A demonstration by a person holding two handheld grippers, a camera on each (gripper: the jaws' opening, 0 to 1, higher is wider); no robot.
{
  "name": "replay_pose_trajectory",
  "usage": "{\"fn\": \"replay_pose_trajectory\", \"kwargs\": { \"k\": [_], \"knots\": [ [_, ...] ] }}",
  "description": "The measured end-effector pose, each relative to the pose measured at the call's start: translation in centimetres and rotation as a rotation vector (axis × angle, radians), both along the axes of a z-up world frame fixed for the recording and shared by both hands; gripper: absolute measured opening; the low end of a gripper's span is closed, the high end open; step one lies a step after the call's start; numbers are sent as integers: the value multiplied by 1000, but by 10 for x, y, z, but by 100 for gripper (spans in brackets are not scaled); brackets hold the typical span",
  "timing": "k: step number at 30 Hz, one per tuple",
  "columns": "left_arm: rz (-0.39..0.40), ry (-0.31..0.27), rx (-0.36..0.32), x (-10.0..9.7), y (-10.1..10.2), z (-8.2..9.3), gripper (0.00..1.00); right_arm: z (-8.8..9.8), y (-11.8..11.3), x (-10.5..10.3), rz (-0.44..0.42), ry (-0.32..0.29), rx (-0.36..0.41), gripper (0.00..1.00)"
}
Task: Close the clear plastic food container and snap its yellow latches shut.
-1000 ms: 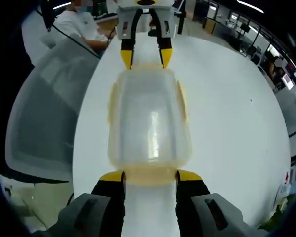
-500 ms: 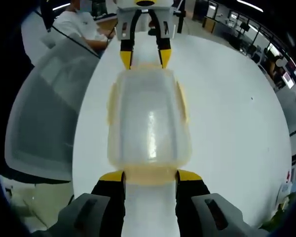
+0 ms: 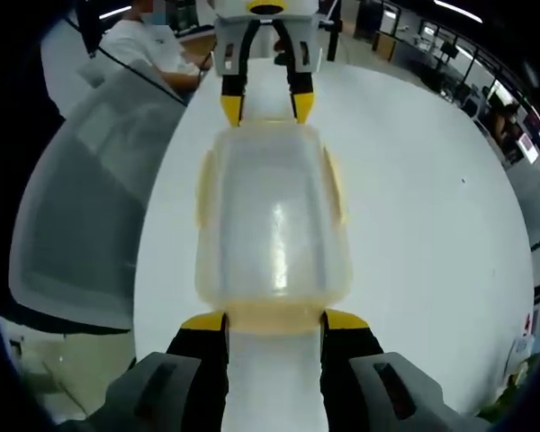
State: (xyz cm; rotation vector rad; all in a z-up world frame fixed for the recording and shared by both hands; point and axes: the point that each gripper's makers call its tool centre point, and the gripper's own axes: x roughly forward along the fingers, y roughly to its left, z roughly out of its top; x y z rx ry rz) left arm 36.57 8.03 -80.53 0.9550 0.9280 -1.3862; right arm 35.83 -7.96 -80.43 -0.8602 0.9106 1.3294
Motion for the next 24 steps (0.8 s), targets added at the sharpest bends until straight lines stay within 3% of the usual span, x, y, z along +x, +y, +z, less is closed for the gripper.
{"fn": "replay_pose_trajectory", "kwargs": {
  "k": [18, 24],
  "knots": [
    [9, -1, -7, 1, 2, 0, 40, -1, -1, -1, -1, 13, -7, 40],
    [6, -16, 10, 2, 7, 0, 37, 2, -3, -2, -25, 27, 0, 39]
  ]
}}
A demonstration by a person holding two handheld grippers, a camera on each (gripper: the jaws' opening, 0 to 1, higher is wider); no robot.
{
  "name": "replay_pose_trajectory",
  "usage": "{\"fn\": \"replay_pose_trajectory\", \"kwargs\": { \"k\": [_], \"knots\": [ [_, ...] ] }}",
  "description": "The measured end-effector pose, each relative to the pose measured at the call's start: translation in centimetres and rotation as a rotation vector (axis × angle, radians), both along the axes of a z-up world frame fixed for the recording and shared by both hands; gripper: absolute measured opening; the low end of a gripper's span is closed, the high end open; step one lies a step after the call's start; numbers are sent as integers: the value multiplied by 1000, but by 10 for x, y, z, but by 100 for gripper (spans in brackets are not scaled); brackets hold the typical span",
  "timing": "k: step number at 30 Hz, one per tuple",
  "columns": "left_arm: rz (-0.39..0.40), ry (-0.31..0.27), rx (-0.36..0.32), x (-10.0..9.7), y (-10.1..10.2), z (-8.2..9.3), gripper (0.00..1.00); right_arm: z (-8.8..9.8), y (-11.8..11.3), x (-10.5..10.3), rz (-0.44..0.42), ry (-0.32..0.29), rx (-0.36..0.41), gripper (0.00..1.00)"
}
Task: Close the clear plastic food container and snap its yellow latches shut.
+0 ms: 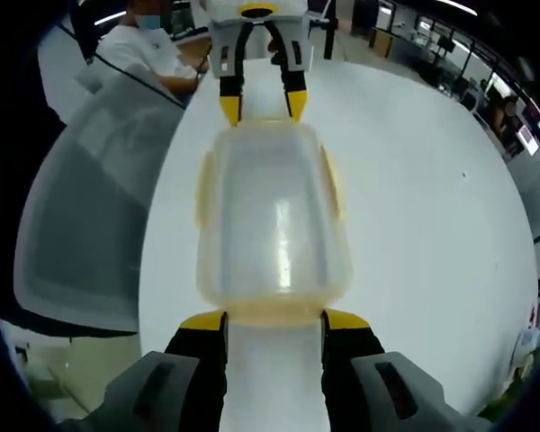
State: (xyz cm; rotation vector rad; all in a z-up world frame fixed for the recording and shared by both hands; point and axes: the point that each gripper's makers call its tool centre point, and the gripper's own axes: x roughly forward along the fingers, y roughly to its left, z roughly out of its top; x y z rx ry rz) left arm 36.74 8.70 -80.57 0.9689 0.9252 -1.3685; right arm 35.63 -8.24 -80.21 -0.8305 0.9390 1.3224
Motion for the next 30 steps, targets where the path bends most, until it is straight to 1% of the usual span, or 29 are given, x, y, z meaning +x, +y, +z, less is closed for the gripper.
{"fn": "replay_pose_trajectory", "kwargs": {
  "k": [4, 15, 18, 20, 23, 25, 28, 30],
  "knots": [
    [33, 4, -15, 3, 1, 3, 38, 2, 0, 0, -14, 4, 7, 40],
    [31, 5, -12, 0, 1, 5, 38, 4, -1, -1, -17, -4, 0, 39],
    [39, 3, -9, 0, 2, 4, 38, 4, -2, -4, -29, 10, -3, 38],
    [62, 1, -11, 2, 2, 5, 39, 5, -2, -4, -38, 12, 1, 37],
    [96, 10, -16, 3, 2, 8, 41, 8, -1, -2, -85, 31, 18, 37],
    [113, 26, -19, 2, 3, 9, 41, 8, -1, 1, -103, 32, 25, 38],
    [172, 66, -32, 1, 3, 10, 42, 11, 2, 1, -159, 60, 42, 38],
    [196, 86, -46, 1, 0, 11, 42, 11, 2, 1, -164, 56, 41, 38]
  ]
}}
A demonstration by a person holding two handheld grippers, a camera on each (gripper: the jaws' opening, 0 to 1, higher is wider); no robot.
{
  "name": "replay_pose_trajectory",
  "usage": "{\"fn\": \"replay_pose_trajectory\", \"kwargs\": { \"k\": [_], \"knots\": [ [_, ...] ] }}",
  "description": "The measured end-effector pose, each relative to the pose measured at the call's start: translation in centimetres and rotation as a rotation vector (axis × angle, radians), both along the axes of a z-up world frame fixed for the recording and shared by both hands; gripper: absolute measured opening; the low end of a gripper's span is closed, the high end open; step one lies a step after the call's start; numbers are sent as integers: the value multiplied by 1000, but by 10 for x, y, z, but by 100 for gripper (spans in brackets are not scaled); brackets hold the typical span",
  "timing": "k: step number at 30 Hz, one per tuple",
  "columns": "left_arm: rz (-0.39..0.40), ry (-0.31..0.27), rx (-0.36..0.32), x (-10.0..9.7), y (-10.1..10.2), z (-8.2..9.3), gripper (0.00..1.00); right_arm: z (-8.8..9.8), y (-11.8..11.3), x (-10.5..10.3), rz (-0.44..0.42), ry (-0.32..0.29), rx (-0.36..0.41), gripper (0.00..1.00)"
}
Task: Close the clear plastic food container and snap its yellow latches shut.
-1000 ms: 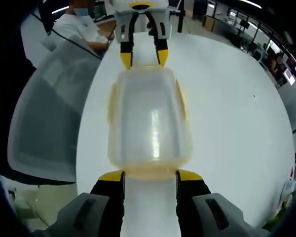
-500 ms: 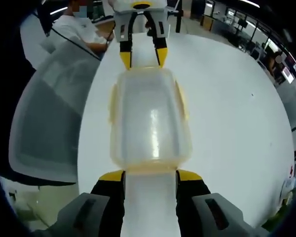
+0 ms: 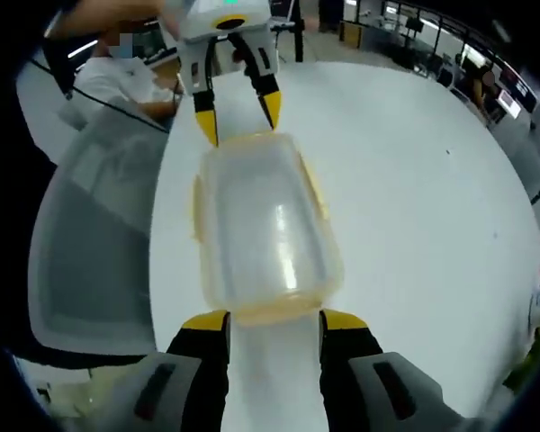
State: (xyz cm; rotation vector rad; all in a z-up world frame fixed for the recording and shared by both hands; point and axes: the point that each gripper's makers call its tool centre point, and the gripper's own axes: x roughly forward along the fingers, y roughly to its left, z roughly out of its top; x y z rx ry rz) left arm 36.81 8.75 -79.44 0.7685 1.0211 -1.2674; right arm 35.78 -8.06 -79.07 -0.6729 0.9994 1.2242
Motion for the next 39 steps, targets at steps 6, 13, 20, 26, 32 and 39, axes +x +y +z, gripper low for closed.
{"fn": "replay_pose_trajectory", "kwargs": {
  "k": [6, 13, 20, 26, 32, 39],
  "knots": [
    [85, 36, -10, 3, -1, 3, 42, -5, -5, 1, -66, 25, -27, 38],
    [264, 153, -23, -1, 2, -2, 45, -5, -8, 6, -251, 101, 3, 38],
    [434, 255, -67, -1, 3, -1, 32, -5, -10, 11, -364, 144, 20, 34],
    [584, 348, -171, 1, -6, 8, 37, -1, -9, 9, -421, 191, 56, 33],
    [627, 328, -156, 5, -2, 0, 38, -2, -8, 9, -515, 261, 83, 33],
    [737, 404, -177, 1, -15, -1, 37, -5, -2, 10, -580, 304, 107, 34]
  ]
}}
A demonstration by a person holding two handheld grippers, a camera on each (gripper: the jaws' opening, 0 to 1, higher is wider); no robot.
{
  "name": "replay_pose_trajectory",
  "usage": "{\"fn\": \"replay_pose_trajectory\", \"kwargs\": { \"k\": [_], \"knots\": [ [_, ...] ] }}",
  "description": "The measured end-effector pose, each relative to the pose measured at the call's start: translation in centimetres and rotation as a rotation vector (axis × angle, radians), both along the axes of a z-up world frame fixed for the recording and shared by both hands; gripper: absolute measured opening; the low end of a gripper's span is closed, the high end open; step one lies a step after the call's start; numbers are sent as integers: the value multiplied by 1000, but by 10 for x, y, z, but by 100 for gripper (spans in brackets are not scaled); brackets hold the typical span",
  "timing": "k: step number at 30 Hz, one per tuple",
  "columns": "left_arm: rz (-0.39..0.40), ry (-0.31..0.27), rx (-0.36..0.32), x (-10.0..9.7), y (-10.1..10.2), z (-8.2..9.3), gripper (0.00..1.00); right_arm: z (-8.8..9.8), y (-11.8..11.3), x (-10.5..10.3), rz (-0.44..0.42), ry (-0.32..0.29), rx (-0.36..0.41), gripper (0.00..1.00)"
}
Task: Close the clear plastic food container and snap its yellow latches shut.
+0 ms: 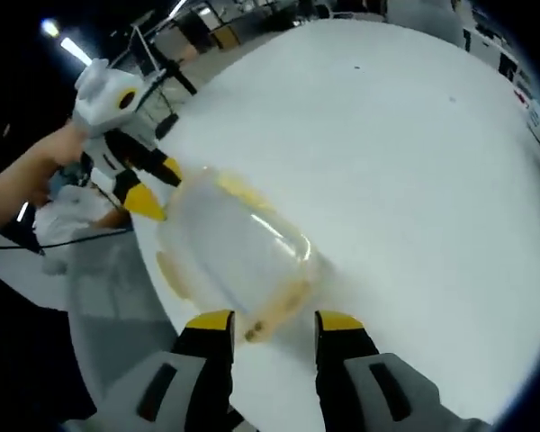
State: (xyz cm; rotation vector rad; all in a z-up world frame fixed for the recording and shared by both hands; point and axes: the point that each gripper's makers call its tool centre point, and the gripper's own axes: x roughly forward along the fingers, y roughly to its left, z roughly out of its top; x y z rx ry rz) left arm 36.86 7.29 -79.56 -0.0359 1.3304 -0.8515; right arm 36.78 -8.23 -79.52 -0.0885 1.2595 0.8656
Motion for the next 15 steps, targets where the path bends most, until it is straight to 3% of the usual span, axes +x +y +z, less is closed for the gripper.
{"fn": "replay_pose_trajectory", "kwargs": {
  "k": [9, 13, 15],
  "knots": [
    [78, 54, -1, -2, -4, -7, 36, -4, 7, 0, -40, 44, 17, 33],
    [188, 163, -35, -6, -5, -10, 35, -7, 7, -2, -89, 105, 41, 31],
    [190, 167, -51, -8, -4, -10, 34, -6, 6, -4, -96, 111, 53, 30]
  ]
}}
